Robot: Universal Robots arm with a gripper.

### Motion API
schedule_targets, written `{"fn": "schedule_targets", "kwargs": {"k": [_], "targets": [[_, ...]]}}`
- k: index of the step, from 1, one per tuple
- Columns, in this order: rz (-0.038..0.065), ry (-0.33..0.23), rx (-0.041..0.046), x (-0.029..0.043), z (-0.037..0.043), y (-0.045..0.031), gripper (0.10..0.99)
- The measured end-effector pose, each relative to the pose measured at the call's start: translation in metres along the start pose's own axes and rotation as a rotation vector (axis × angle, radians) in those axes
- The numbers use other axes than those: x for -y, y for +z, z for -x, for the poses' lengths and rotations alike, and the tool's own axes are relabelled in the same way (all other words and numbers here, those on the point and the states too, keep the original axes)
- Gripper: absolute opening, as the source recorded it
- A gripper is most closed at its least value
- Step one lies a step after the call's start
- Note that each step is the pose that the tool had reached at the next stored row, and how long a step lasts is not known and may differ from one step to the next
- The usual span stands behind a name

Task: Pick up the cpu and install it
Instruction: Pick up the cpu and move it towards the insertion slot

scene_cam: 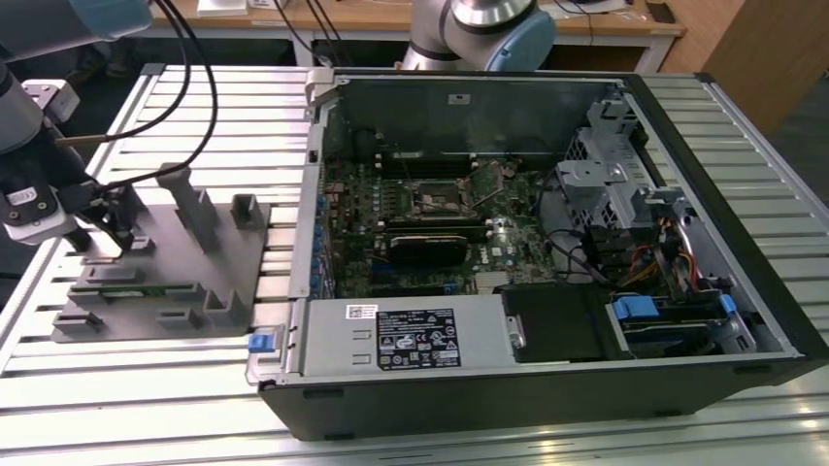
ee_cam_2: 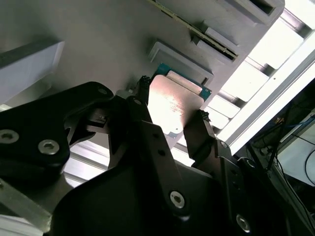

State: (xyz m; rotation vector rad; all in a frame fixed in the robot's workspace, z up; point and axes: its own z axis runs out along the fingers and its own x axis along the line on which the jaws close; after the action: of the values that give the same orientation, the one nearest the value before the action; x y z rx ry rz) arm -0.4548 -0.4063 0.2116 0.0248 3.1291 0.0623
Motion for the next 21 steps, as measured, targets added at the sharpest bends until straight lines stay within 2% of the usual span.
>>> {"fn": "schedule_targets", "kwargs": {"k": [21], "targets": [[0.000,0.000,0.0000,-0.0004,0.0001,-0.0105,0.533]]}}
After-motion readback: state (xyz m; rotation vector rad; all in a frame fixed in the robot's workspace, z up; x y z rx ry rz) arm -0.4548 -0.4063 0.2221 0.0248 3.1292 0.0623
